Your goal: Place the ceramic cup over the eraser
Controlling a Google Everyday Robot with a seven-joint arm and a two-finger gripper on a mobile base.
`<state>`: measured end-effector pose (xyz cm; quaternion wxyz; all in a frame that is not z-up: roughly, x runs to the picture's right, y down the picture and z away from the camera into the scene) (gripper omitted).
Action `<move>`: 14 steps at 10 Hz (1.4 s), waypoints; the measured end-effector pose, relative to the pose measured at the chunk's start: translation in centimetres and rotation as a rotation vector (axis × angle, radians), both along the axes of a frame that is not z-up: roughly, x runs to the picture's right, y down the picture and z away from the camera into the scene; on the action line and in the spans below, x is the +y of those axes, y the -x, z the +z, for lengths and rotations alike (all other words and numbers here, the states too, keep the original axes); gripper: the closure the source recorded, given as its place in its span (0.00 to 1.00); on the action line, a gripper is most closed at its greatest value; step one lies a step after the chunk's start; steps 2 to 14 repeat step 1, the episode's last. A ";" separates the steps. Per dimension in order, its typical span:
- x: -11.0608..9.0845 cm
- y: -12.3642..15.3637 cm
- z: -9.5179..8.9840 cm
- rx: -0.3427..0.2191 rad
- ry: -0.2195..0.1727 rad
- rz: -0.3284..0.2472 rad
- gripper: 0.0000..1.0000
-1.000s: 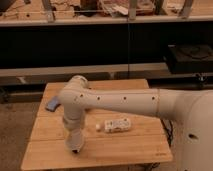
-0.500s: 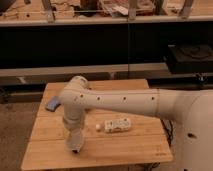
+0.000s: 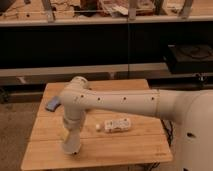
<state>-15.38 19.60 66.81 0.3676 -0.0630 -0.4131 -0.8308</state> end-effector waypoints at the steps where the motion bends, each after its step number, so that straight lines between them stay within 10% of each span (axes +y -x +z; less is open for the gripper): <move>1: 0.0 0.0 0.0 -0.001 0.001 0.002 0.29; 14: 0.0 0.0 0.0 -0.001 0.001 0.002 0.29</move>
